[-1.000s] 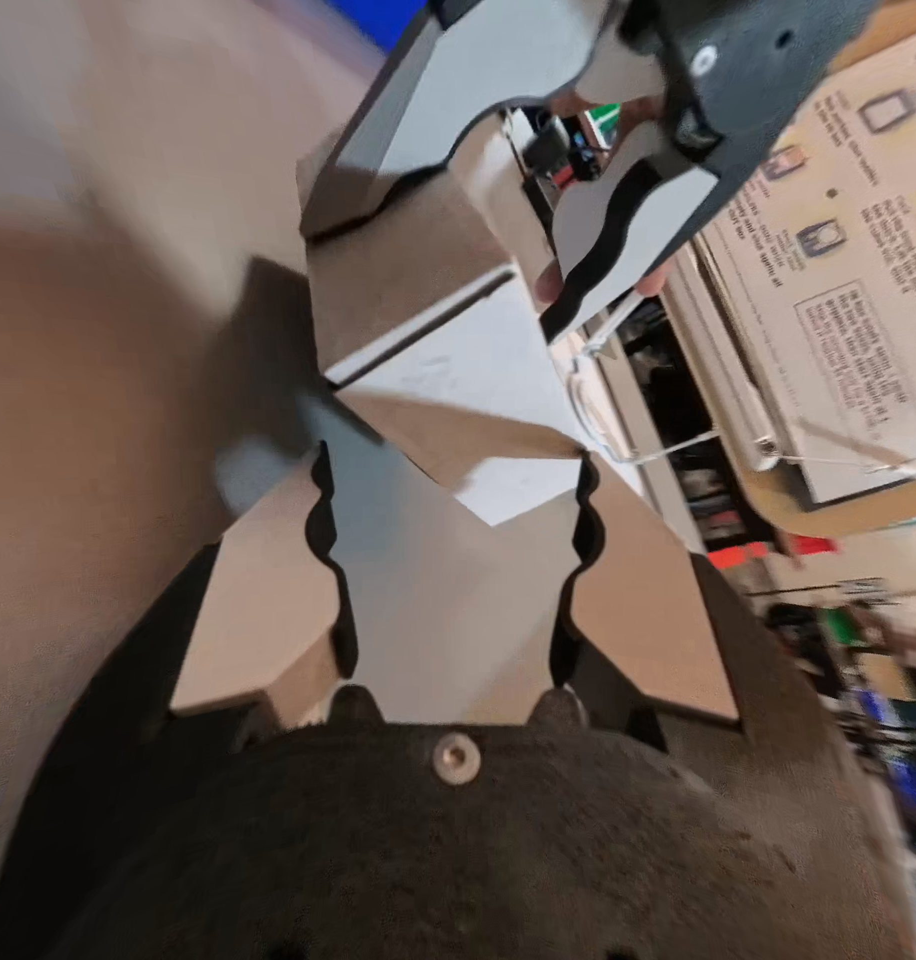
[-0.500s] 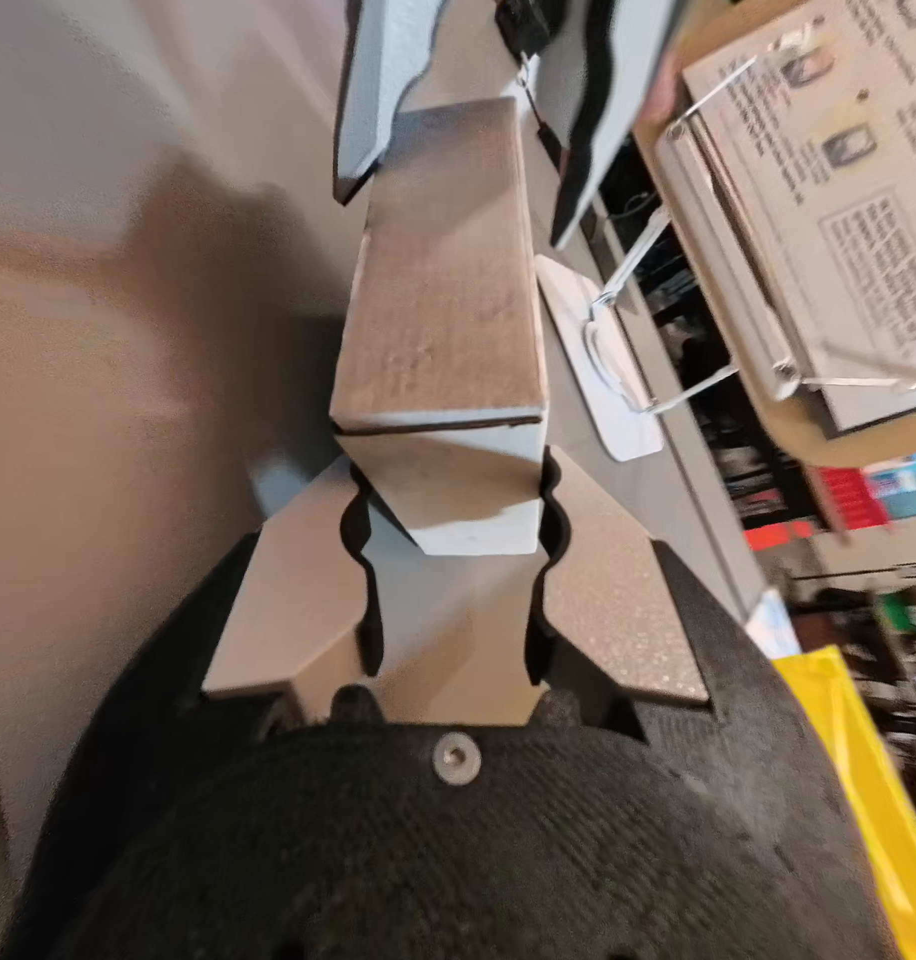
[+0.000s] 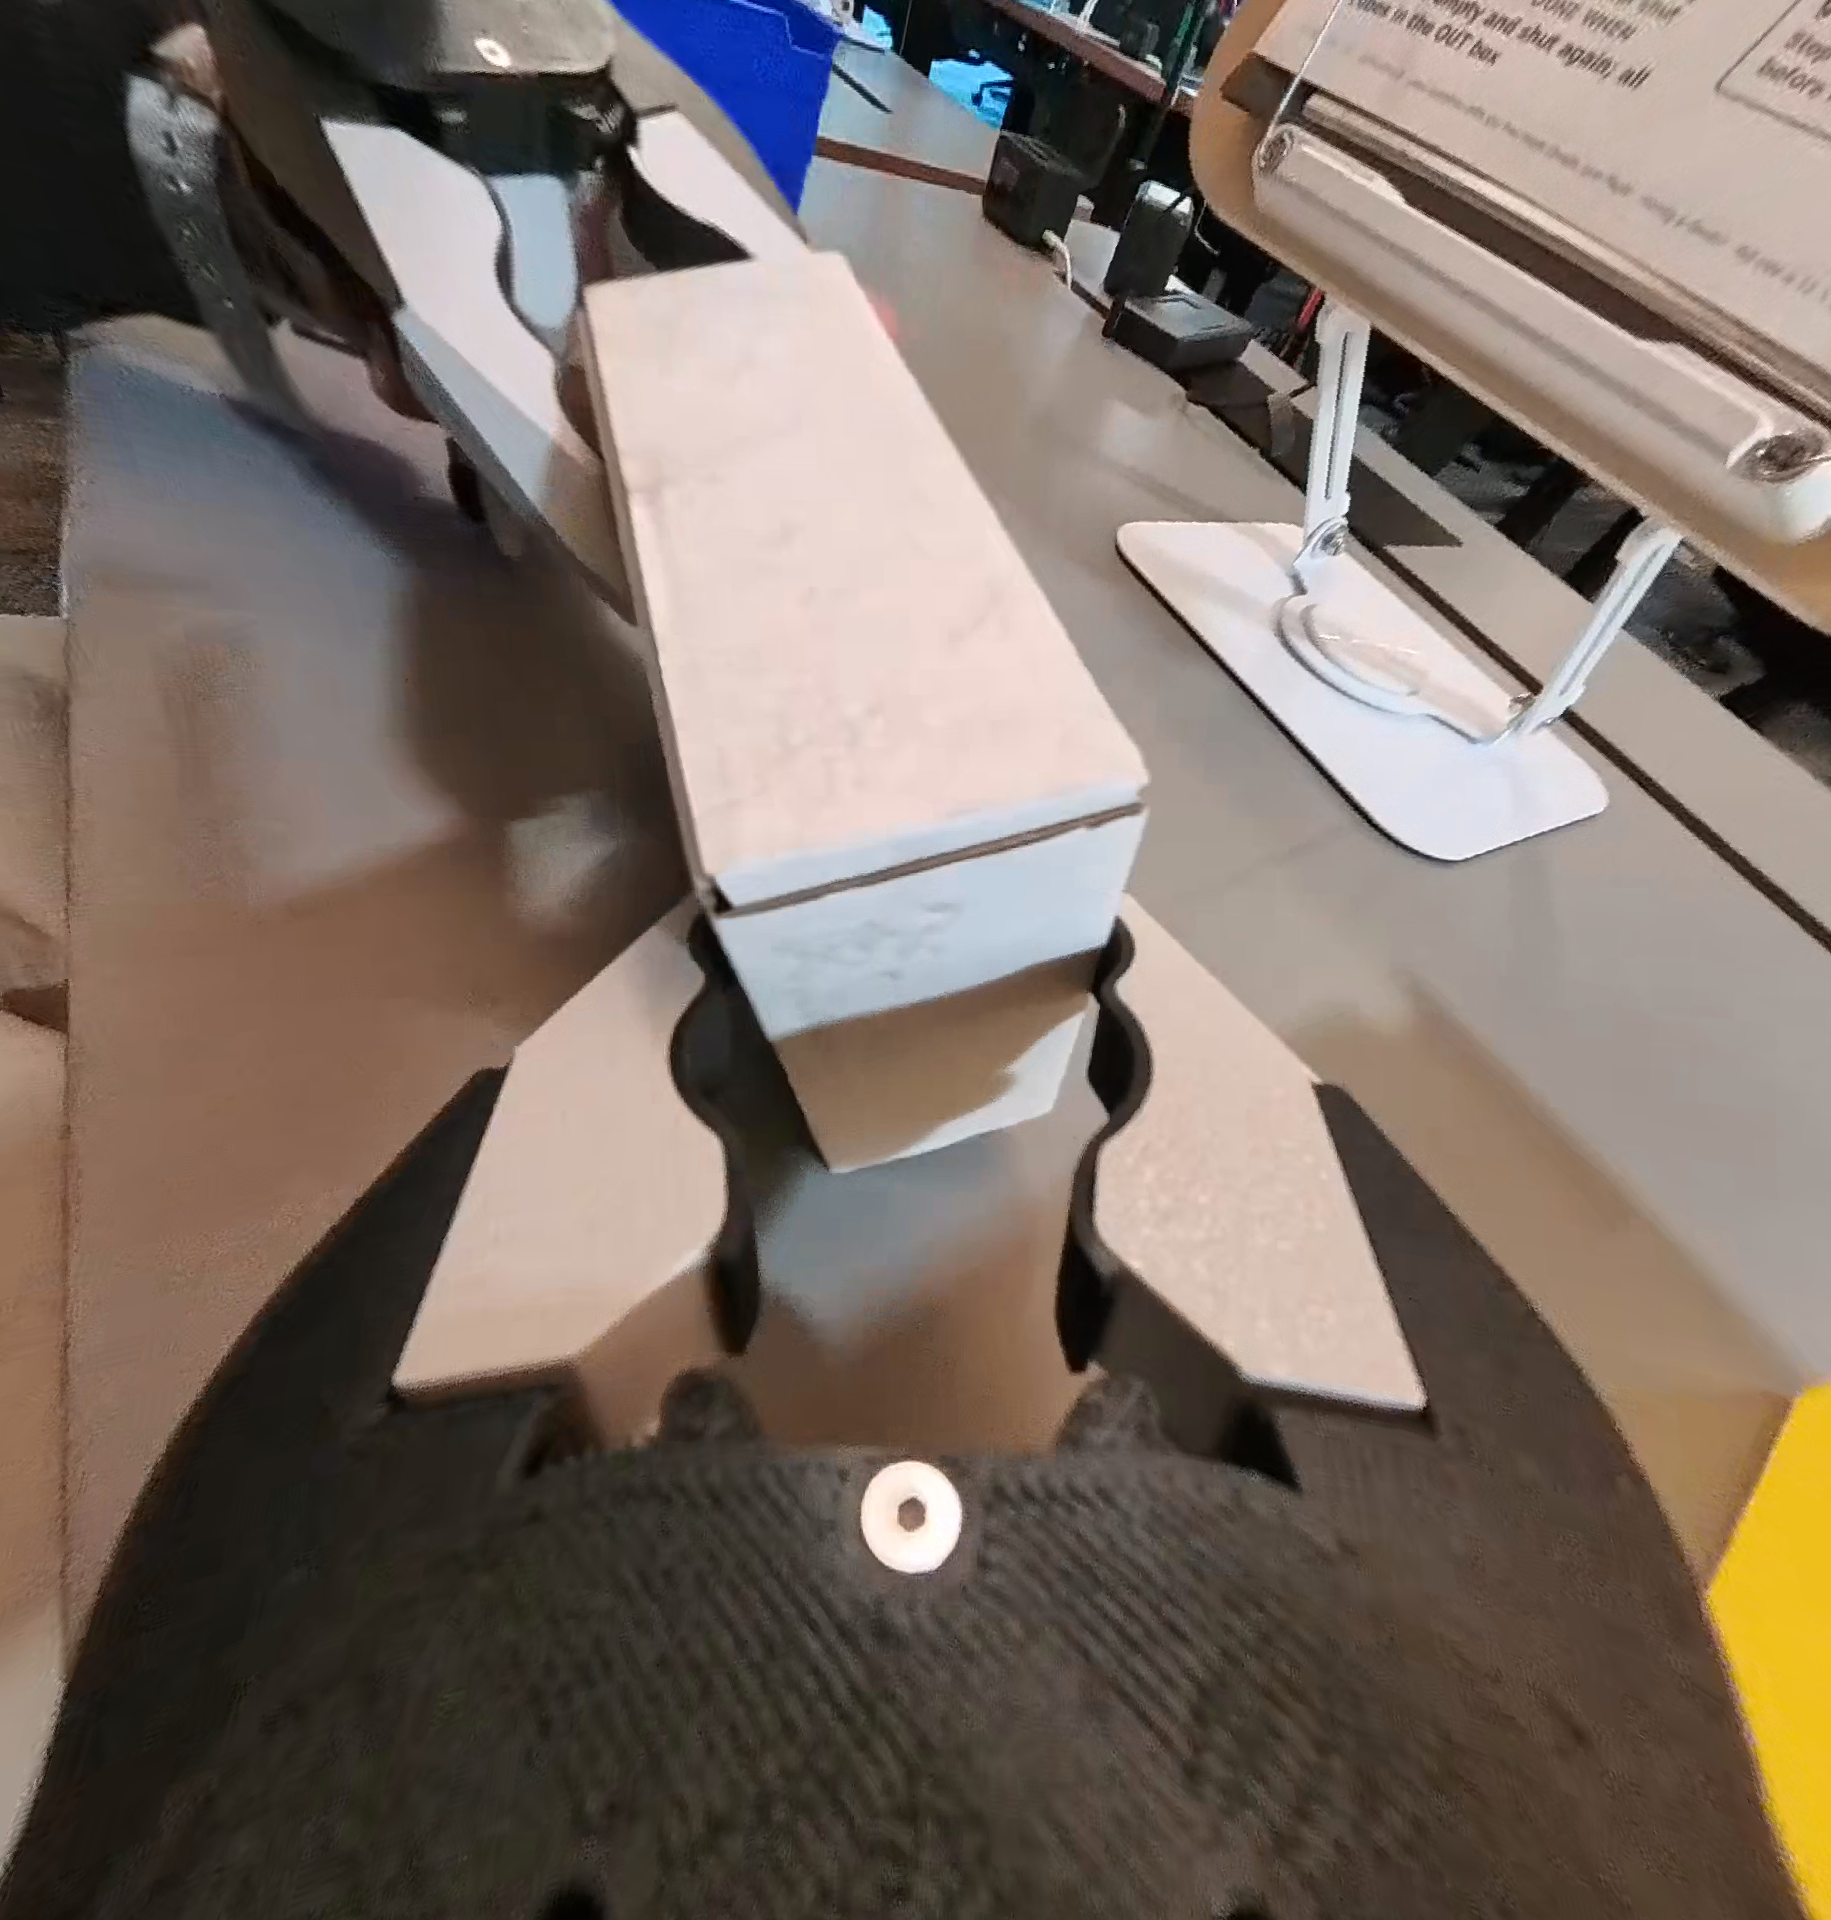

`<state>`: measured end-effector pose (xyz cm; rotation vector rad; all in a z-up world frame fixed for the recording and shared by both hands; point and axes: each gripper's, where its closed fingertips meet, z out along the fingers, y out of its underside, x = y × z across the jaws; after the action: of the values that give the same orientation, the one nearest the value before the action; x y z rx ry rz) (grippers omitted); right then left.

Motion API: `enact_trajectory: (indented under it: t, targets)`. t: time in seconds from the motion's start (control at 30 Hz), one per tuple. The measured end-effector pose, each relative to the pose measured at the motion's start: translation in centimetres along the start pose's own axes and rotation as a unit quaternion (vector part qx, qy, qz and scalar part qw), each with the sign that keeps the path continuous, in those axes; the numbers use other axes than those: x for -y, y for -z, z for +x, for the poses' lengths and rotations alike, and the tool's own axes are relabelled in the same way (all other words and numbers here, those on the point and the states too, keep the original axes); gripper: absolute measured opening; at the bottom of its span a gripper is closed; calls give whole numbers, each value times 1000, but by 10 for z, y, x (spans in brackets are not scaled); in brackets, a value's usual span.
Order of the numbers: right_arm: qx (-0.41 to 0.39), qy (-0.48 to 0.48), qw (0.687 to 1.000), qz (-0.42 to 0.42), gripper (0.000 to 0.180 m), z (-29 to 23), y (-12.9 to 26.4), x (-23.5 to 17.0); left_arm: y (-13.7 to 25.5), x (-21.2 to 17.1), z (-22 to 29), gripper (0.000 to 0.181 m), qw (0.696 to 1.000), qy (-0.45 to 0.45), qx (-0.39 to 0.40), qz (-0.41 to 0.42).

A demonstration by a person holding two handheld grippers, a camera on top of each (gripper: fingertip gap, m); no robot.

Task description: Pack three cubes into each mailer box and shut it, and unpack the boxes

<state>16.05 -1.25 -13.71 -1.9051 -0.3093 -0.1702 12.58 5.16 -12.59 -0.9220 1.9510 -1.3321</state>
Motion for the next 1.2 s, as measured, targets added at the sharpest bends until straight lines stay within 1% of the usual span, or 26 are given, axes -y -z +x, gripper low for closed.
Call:
enact_trajectory:
  t: [0.07, 0.2, 0.3, 0.37, 0.47, 0.6, 0.67, 0.77, 0.83, 1.0, 1.07, 1.13, 1.2]
  targets:
    - [-10, 5, 1000, -4, 70, 4, -4, 0, 5, 1, 0, 77, 1000, 6, 10, 1]
    - [-25, 15, 999, -15, 75, 6, -9, -2, 11, 6, 4, 76, 999, 34, 29, 29]
    - [-28, 16, 999, -17, 78, 7, -9, -3, 16, 16, 13, 76, 995, 65, 8, 69]
    - [-30, 15, 999, -18, 79, 7, -9, -3, 18, 22, 17, 75, 994, 68, 4, 91]
    - [-35, 10, 999, -22, 80, 9, -8, -5, 15, 25, 18, 75, 993, 63, 17, 98]
    - [-34, 17, 999, -22, 80, 8, -6, -5, 15, 23, 23, 74, 995, 38, 11, 90]
    - [-23, 23, 999, -22, 80, 5, -5, -5, 17, 18, 25, 73, 997, 13, 8, 73]
    - [37, 23, 999, -11, 76, -17, -6, 0, 18, 6, 30, 69, 999, -40, 6, 36]
    - [49, 29, 998, -7, 74, -24, -8, 3, 18, 6, 31, 77, 998, -51, 8, 38]
    - [45, 23, 999, -11, 75, -23, -11, 3, 19, 6, 30, 76, 998, -44, -5, 37]
    - [31, 21, 999, -14, 78, -19, -13, 3, 20, 6, 28, 75, 998, -46, -1, 38]
    - [2, 20, 1000, -16, 80, -10, -14, 3, 19, 6, 21, 75, 998, -47, 19, 39]
    - [-27, 29, 999, -3, 79, 0, -11, 6, 20, 9, 6, 74, 996, -33, 59, 50]
